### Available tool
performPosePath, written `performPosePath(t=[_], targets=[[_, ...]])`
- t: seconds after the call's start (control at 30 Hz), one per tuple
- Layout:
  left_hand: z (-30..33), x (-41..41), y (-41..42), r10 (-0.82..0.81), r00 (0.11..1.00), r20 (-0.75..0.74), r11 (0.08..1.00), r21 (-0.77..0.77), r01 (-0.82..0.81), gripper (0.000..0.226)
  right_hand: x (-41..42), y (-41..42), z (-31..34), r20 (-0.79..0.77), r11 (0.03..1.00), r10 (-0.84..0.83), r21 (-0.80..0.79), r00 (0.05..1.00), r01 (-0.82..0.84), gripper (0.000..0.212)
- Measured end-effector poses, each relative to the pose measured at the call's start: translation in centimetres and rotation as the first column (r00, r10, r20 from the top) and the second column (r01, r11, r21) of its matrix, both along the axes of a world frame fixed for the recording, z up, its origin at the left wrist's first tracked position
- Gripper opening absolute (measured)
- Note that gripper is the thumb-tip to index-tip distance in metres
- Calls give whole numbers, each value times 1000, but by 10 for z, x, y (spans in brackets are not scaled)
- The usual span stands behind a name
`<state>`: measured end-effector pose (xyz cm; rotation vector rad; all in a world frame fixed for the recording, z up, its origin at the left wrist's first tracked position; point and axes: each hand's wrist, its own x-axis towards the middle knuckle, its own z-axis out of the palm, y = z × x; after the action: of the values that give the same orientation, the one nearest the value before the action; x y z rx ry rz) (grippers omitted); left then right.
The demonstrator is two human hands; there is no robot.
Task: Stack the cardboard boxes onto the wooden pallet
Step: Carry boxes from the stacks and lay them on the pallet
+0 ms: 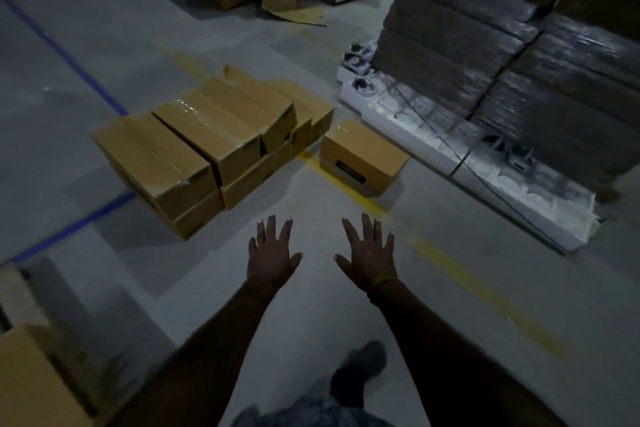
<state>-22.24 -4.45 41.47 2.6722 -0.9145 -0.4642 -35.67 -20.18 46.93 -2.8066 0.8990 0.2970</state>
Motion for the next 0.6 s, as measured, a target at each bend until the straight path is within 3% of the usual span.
performPosePath(t=[0.6], targets=[[7, 42, -363, 67, 997, -26, 998, 4, -67, 81, 57, -371, -9, -29, 997, 39, 70, 999, -36, 80]])
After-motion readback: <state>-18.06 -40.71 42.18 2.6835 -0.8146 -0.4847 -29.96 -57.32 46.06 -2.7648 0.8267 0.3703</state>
